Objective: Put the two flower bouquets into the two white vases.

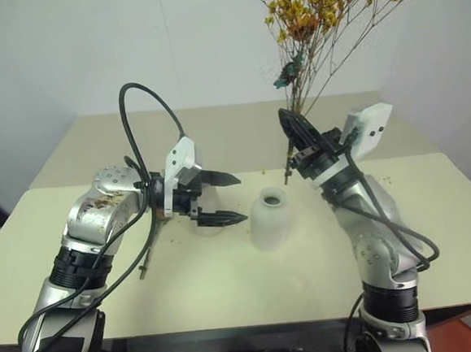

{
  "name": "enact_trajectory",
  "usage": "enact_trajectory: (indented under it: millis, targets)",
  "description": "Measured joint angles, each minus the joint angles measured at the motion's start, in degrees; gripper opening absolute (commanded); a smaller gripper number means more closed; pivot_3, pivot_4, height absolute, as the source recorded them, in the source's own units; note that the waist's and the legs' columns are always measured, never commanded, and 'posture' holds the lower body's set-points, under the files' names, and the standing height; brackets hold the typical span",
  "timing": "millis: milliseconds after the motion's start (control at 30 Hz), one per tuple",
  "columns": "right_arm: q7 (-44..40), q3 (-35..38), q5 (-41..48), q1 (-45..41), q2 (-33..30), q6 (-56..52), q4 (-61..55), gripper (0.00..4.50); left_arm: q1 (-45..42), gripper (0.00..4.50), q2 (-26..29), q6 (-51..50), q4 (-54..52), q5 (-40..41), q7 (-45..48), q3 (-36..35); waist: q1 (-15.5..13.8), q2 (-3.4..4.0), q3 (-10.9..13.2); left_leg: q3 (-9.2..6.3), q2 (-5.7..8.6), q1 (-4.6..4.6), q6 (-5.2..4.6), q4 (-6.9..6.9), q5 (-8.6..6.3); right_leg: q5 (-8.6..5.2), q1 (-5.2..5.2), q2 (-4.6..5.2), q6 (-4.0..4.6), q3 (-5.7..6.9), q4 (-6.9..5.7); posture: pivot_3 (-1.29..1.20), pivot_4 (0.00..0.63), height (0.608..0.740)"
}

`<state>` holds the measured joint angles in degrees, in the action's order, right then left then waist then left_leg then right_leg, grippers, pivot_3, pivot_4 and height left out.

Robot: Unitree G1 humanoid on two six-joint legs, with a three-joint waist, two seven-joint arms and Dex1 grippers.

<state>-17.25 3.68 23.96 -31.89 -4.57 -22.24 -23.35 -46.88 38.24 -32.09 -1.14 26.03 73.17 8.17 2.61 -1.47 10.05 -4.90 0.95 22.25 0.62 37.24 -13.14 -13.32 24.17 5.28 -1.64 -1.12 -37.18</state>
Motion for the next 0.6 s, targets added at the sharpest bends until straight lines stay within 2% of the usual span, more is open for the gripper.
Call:
enact_trajectory:
  millis: [300,567,600]
  targets:
    - [-0.25,-3.85,-1.40,2.31,1.53,4.89,0.67,0.03,-0.08,4.50,-0.39,0.89,0.76,-0.93,0.44,0.01,0.01,0.00,0.00,0.00,0.00,-0.01,0.00,0.00,0.00,0.00,0.00,0.00,0.00,0.00,-0.01,0.00,0.150,0.740]
    - [-1.49,-6.68,-6.30,6.41,1.25,11.50,6.34,0.03,-0.30,4.50,-0.78,0.91,0.88,-1.22,0.66,0.01,0.05,0.00,0.00,0.00,0.00,-0.02,0.00,0.00,0.00,0.00,0.00,-0.01,0.00,-0.01,-0.02,0.00,0.150,0.740]
    - [-1.52,-6.83,-6.90,6.58,1.25,12.02,6.81,0.29,-0.30,4.50,-0.78,0.91,0.88,-1.22,0.67,0.01,0.06,0.01,0.00,0.00,0.00,-0.02,0.00,0.00,0.00,0.00,0.00,-0.01,0.01,-0.01,-0.02,0.00,0.150,0.740]
